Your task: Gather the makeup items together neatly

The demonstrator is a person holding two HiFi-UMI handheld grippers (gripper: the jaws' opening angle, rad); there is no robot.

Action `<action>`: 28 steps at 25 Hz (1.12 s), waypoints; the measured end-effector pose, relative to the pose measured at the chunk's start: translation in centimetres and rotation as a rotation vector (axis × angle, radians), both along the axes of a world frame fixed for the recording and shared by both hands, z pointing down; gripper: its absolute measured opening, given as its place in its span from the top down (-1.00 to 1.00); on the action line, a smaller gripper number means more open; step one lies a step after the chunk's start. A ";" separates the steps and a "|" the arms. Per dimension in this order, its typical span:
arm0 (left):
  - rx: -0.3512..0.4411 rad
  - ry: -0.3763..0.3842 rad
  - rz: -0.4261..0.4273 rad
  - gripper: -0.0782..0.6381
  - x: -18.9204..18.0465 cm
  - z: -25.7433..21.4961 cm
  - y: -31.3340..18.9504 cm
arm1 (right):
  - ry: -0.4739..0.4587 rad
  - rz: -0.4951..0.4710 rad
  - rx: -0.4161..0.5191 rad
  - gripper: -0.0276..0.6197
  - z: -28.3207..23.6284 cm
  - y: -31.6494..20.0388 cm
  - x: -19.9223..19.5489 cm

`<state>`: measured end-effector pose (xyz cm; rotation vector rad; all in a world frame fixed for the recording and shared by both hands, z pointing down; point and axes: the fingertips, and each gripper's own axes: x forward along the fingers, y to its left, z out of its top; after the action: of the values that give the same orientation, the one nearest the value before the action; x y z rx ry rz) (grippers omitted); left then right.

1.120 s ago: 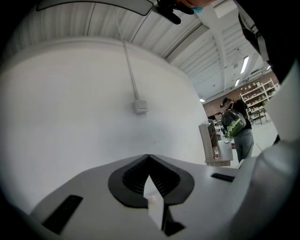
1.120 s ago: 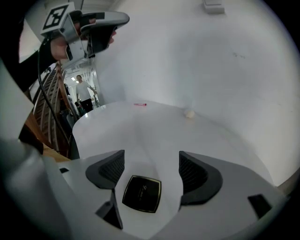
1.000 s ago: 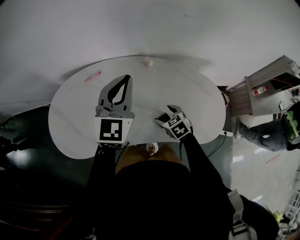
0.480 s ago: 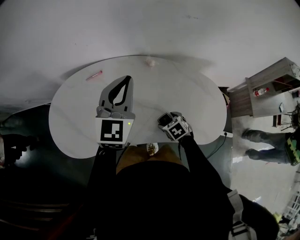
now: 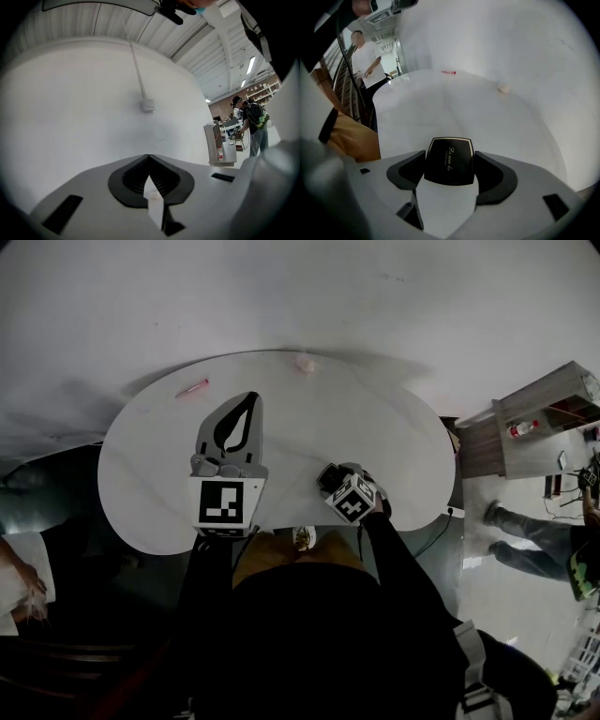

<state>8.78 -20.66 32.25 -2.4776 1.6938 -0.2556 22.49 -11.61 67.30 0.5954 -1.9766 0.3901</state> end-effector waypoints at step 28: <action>0.003 0.008 -0.332 0.74 -17.9 -0.5 4.8 | -0.194 -0.447 0.208 -0.16 -9.9 -2.8 -24.3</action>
<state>-9.14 -15.82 31.73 -2.1847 2.1014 -0.2745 -1.77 -14.39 57.43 0.2328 -2.2809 -0.0374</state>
